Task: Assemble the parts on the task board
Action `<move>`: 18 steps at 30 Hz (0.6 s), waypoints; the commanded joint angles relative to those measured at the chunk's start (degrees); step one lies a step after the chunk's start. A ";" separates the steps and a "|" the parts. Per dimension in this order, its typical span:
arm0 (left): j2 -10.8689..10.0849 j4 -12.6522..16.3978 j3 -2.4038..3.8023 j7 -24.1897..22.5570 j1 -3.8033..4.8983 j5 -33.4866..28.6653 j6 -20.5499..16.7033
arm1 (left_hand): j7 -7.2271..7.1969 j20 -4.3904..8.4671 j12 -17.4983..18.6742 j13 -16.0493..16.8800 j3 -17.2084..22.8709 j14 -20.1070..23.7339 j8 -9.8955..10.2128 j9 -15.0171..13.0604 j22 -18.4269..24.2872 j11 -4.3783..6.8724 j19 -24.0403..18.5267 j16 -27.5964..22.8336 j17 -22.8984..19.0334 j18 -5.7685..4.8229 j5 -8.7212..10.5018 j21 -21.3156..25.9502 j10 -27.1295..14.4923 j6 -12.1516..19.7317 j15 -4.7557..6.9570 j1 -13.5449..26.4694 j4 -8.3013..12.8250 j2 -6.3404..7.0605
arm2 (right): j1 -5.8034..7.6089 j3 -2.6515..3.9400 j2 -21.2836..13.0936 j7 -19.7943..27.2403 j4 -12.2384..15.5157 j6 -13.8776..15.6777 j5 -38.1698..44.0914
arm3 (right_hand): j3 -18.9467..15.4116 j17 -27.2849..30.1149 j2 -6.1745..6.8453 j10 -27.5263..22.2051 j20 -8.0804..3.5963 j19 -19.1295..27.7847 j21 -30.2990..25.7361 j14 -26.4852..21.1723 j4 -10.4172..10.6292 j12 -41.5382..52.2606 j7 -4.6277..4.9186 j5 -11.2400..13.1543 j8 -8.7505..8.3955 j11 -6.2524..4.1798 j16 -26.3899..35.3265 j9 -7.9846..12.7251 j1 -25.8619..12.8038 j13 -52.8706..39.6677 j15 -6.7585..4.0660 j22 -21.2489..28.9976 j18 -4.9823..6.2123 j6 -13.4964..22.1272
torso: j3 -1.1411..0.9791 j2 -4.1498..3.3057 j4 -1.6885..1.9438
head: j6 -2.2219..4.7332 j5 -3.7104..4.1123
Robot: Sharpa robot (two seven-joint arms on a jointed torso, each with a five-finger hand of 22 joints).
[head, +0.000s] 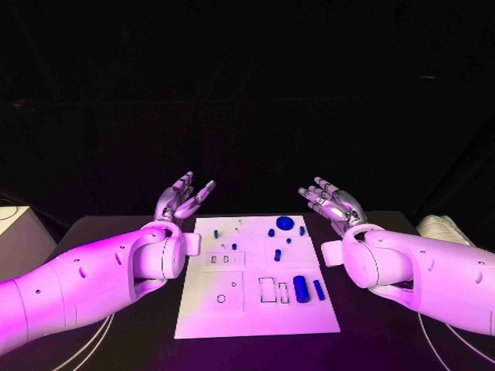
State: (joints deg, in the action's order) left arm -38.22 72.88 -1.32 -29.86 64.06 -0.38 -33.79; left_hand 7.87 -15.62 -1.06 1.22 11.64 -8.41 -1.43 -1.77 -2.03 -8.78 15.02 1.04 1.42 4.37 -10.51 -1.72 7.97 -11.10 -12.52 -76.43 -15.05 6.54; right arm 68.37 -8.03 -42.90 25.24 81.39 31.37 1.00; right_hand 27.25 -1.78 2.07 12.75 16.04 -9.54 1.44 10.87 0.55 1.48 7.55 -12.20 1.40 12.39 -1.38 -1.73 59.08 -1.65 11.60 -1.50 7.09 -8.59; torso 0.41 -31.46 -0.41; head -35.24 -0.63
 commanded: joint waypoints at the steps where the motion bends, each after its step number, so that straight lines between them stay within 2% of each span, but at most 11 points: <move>1: 0.69 -1.51 -0.08 -2.27 0.41 0.43 7.43 | 4.23 -0.97 -0.30 0.15 0.52 -0.50 -0.49 -0.19 -0.15 -1.01 0.55 0.45 0.17 1.36 -0.54 -0.52 0.87 -1.15 -1.10 -3.53 -0.87 0.04 | 1.10 -0.80 0.35 -3.15 -1.33 -10.13 2.29 | 1.65 -0.38 0.42 2.91 0.75 -1.89 0.59 2.56 -2.24 0.43 7.35 1.39 0.61 0.15 -0.65 -0.46 5.08 -0.25 0.27 -0.30 0.79 -2.28 | 0.01 0.00 -0.01 | 0.01 0.00; 5: 0.85 -1.91 -0.11 -2.33 0.50 0.44 7.81 | 4.71 -1.08 -0.44 0.25 0.64 -1.42 -0.67 -0.33 -0.14 -1.54 0.47 0.66 0.35 1.50 -0.50 -0.57 1.79 -1.84 -1.38 -3.61 -1.00 -0.15 | 2.03 -1.68 0.56 -3.84 -2.31 -12.39 2.64 | 2.30 -1.71 1.29 10.68 0.86 -8.82 2.45 11.17 -5.93 1.29 7.31 3.36 2.51 0.32 -2.49 -1.85 11.06 -0.83 0.42 -1.12 0.08 -8.99 | 0.01 0.00 -0.01 | 0.01 0.00; 6: 0.85 -1.91 -0.11 -2.33 0.50 0.44 7.81 | 5.65 -1.13 -0.84 0.53 0.97 -3.55 -1.16 -0.68 -0.30 -2.69 1.71 1.15 0.74 1.64 -0.47 -0.90 4.43 -3.64 -1.55 -3.71 -0.88 -0.41 | 2.12 -1.76 0.58 -3.91 -2.41 -12.62 2.67 | 2.82 -3.25 1.46 18.91 0.75 -16.56 4.72 20.48 -7.19 2.96 7.76 3.98 4.34 1.50 -5.16 -3.01 13.03 -1.63 1.20 -2.16 0.87 -14.55 | 0.01 0.00 -0.01 | 0.01 0.00; 7: 0.85 -1.91 -0.11 -2.33 0.50 0.44 7.81 | 6.20 -1.18 -1.03 0.67 1.22 -5.86 -1.53 -0.94 -0.56 -3.33 3.77 1.72 1.15 1.64 -0.45 -1.43 6.27 -4.94 -1.78 -3.74 -0.72 -0.49 | 2.16 -1.80 0.59 -3.94 -2.45 -12.71 2.69 | 3.00 -3.93 1.91 24.11 0.55 -26.30 7.43 25.43 -8.03 3.64 7.24 3.93 5.60 1.17 -6.37 -3.82 14.30 -1.81 0.69 -3.31 1.49 -18.49 | 0.01 0.00 -0.01 | 0.01 0.00; 8: -0.32 -1.15 -0.14 -1.99 0.51 3.54 10.18 | 6.38 -1.23 -1.13 0.77 1.47 -7.70 -1.79 -1.13 -0.81 -3.51 5.89 2.14 1.46 1.38 -0.44 -2.00 7.81 -5.89 -2.17 -3.71 -0.56 -0.59 | 2.64 -1.74 0.51 -3.90 -6.91 -8.57 20.49 | 3.16 -4.27 1.93 27.20 0.53 -30.20 8.50 28.02 -8.25 4.01 7.12 3.81 6.37 1.11 -6.96 -4.30 14.73 -1.91 0.44 -3.66 1.85 -20.88 | 0.32 -0.84 0.01 | -1.12 0.07; 9: -0.43 -1.06 -0.14 -2.02 0.51 3.56 10.23 | 6.59 -1.14 -1.54 1.01 1.72 -10.97 -2.25 -1.43 -1.35 -3.90 9.70 3.06 2.05 1.37 -0.37 -3.07 10.23 -7.42 -2.51 -3.78 -0.35 -0.70 | 2.69 -1.73 0.54 -3.93 -7.13 -8.41 21.44 | 3.49 -5.22 2.10 35.18 0.42 -33.84 9.87 34.58 -8.67 5.41 7.45 3.74 8.34 0.54 -8.75 -5.46 15.36 -2.39 -0.30 -4.00 2.66 -26.67 | 0.33 -0.90 0.01 | -1.08 0.11; 10: -0.72 -0.80 -0.14 -2.07 0.52 3.60 10.31 | 7.48 -0.97 -3.43 1.95 2.24 -21.28 -3.99 -2.48 -3.08 -5.33 21.49 6.30 3.96 2.63 -0.29 -6.54 18.75 -12.72 -0.95 -3.85 0.08 -0.96 | 2.83 -1.71 0.63 -4.03 -7.68 -8.03 23.91 | 3.63 -5.33 2.20 36.42 0.32 -35.48 10.47 35.71 -8.83 5.48 7.45 3.73 8.94 0.25 -9.08 -5.82 15.57 -2.31 -0.72 -4.13 3.03 -28.59 | 0.35 -1.00 0.00 | -1.22 0.17; 11: -1.06 -0.48 -0.14 -2.10 0.52 3.65 10.33 | 7.60 -0.97 -4.37 2.25 2.62 -27.09 -5.08 -3.14 -3.47 -5.48 24.73 8.08 5.01 3.60 -0.29 -7.83 24.07 -16.01 -0.38 -3.77 0.43 -1.02 | 2.99 -1.70 0.72 -4.20 -8.21 -7.74 26.52 | 3.70 -5.63 2.56 38.59 -0.68 -40.35 12.71 38.36 -9.50 5.53 6.84 3.84 10.15 -0.43 -9.95 -6.52 16.40 -2.17 -1.72 -4.90 3.39 -32.47 | 0.37 -1.17 -0.02 | -1.32 0.26; 12: -1.45 -0.10 -0.15 -2.11 0.53 3.72 10.39 | 7.52 -0.83 -6.91 3.07 3.39 -35.62 -7.22 -4.37 -4.13 -4.88 29.29 11.11 6.73 5.23 -0.23 -10.09 36.18 -22.06 0.90 -3.89 1.19 -1.04 | 3.18 -1.68 0.82 -4.41 -8.73 -7.51 29.19 | 3.39 -5.99 2.79 41.01 -2.18 -44.55 14.94 41.21 -10.16 5.77 6.34 3.41 11.47 -1.12 -10.98 -7.23 17.23 -2.15 -2.96 -5.77 3.45 -36.54 | 0.37 -1.38 0.01 | -1.24 0.32; 15: -2.84 1.41 -0.15 -1.96 0.64 4.45 10.58 | 6.70 0.24 -8.70 3.26 5.18 -42.71 -11.11 -6.48 -4.77 -2.80 34.95 14.76 9.20 6.27 -0.20 -12.83 44.81 -32.49 3.21 -4.22 2.73 -0.59 | 3.85 -1.65 1.13 -5.27 -9.98 -7.11 37.04 | 2.45 -6.53 3.04 45.75 -4.69 -49.23 18.45 46.08 -10.75 5.26 5.58 2.81 12.20 -2.45 -12.01 -7.44 17.81 -1.95 -4.88 -7.36 3.16 -40.23 | 0.34 -2.09 0.14 | -1.00 0.47; 18: -4.25 3.18 -0.14 -1.53 0.83 5.58 11.28 | 4.57 3.27 -9.25 3.40 8.97 -50.45 -13.85 -7.99 -5.97 -0.47 41.58 19.08 13.22 6.21 -0.13 -16.62 52.59 -37.30 6.22 -4.64 3.87 0.92 | 4.53 -1.62 1.41 -6.35 -10.68 -6.90 44.31 | 1.92 -7.50 3.14 50.62 -6.77 -52.16 22.51 51.43 -11.11 4.73 4.61 2.68 12.51 -3.84 -13.12 -7.61 18.07 -1.98 -6.67 -9.57 3.06 -43.51 | 0.29 -2.67 0.25 | -0.83 0.62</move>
State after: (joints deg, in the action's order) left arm -42.10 75.31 -1.51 -30.79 64.68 2.42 -25.49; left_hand 11.73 -12.99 -10.03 4.57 19.78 -57.22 -14.77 -9.44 -7.69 -9.71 55.18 19.11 13.77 10.20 -10.85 -17.50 58.98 -47.43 -6.95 -81.16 -11.38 6.85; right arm 72.65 -9.71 -41.61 20.66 71.01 23.76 30.45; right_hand 29.77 -7.18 4.56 49.74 13.08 -48.35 15.71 48.19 -8.57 5.67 10.46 -9.52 11.02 10.88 -11.05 -7.71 74.42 -3.36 8.32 -7.31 9.31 -40.42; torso 0.73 -33.28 -0.30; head -36.21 -0.14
